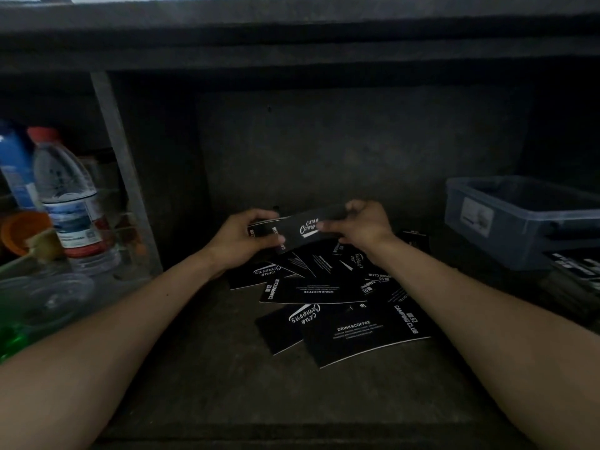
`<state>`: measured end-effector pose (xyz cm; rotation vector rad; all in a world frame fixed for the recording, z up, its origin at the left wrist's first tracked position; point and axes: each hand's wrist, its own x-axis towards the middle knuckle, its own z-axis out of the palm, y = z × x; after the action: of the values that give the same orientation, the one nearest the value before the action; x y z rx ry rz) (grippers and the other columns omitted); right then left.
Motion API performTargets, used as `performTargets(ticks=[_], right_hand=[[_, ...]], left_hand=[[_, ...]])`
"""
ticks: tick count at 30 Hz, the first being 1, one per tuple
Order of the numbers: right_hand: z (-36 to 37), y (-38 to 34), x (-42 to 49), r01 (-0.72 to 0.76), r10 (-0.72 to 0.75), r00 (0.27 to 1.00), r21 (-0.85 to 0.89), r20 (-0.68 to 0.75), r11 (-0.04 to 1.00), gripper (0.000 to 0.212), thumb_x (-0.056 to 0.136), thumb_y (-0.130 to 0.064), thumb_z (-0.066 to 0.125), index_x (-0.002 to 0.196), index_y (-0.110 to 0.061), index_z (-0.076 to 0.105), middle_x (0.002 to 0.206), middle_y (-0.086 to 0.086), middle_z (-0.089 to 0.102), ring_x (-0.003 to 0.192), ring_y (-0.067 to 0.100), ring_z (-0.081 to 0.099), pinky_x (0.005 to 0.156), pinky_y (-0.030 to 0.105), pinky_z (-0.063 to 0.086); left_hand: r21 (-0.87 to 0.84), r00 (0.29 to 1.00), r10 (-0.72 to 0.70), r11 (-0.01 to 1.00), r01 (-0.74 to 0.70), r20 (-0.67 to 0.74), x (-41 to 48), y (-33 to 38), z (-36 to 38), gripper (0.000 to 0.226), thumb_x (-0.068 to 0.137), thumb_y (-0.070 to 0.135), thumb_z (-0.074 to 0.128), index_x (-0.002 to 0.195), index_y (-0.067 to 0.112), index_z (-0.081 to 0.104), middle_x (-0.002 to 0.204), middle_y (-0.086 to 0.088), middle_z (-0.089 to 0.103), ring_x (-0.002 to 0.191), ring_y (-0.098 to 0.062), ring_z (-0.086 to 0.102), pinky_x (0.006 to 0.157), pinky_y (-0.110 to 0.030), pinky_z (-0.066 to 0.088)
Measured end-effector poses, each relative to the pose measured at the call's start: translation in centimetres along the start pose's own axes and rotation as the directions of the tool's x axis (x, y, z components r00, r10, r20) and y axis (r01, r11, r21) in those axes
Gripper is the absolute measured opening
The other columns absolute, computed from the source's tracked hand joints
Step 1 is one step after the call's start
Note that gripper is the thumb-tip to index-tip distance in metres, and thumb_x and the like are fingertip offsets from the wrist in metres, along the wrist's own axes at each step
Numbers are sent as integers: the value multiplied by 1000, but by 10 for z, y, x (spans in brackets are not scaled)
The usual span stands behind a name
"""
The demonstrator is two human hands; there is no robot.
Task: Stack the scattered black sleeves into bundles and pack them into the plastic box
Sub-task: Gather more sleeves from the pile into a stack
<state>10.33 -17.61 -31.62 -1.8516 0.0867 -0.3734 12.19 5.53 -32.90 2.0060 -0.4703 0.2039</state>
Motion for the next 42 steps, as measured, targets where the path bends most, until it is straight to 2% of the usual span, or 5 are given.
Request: performTargets(ticks=[3,10,26,37,42], right_hand=[[-11,-11,-1,81,-32,995,-553,97,829,58,54,-38,95,104,-25,68,104,-6,71,97,15,67,91,33,54],[-39,-46,-37,413,249,681,-643,688,645,53,47,-43,96,94,-32,73,100,-9,72,92,8,66,84,25,51],[0,-8,-2,498,-431,867,-456,250,737,11,78,-19,81,86,-22,75,77,-10,69,72,3,63,78,23,53],[-16,-18,-13,327,87,841,-629,534,705,90,63,-49,88,142,-27,49,134,-10,59,114,7,59,97,21,42],[-9,-19,-5,362,81,779,-551,622,752,72,69,-37,88,133,-27,58,123,-12,63,88,-5,59,75,13,43]], left_hand=[[13,999,25,1000,-24,-46,4,-3,-1,32,90,-1,67,115,19,65,101,8,67,87,0,64,72,-7,51],[-117,989,-127,986,118,-74,12,-5,-11,38,93,-7,49,117,18,66,111,-5,69,94,-14,66,80,-23,55],[-129,993,-90,987,100,80,5,-3,-9,31,88,45,70,109,24,73,111,5,72,104,-12,68,89,-24,54],[-148,993,-82,987,68,-88,17,-16,-9,38,90,-9,58,115,18,66,105,6,65,87,-1,62,62,-4,49],[-154,992,-84,986,69,-96,16,-15,-8,38,90,-9,57,113,20,66,102,14,63,89,2,59,63,-1,47]])
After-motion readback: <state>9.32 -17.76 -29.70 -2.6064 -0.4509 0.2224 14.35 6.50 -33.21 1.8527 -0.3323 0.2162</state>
